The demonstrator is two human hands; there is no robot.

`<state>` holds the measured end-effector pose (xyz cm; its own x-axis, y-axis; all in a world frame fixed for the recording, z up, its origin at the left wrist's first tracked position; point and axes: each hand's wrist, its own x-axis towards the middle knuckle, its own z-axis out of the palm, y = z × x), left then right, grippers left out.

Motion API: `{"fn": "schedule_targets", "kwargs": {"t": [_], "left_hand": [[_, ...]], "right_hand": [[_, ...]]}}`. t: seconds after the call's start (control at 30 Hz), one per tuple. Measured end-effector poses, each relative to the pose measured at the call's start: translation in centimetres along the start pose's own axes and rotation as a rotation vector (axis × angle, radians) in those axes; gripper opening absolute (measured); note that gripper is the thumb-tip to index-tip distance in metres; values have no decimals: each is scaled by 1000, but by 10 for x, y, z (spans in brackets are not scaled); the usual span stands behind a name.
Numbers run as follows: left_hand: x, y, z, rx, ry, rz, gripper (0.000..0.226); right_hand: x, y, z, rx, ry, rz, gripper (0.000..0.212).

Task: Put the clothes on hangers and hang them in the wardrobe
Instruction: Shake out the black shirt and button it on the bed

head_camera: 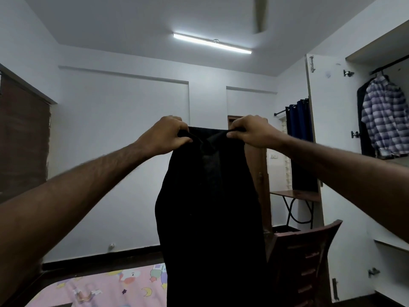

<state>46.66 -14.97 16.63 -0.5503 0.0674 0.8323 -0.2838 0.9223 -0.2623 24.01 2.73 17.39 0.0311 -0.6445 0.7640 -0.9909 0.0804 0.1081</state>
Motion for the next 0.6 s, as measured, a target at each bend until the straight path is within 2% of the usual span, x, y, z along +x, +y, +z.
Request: {"fn": "schedule_targets", "kwargs": {"t": [0.07, 0.13, 0.3, 0.47, 0.6], "left_hand": [[1, 5, 1, -13, -9, -12, 15], [4, 11, 2, -28, 4, -27, 15], [7, 20, 2, -53, 48, -63, 17], [6, 28, 4, -104, 55, -112, 18], [5, 32, 6, -139, 10, -135, 32]], "right_hand": [[3, -2, 0, 175, 45, 26, 16], [5, -9, 0, 223, 33, -3, 11], [8, -20, 7, 105, 188, -9, 27], [11, -28, 10, -80, 250, 16, 25], [11, -28, 16, -102, 270, 31, 23]]}}
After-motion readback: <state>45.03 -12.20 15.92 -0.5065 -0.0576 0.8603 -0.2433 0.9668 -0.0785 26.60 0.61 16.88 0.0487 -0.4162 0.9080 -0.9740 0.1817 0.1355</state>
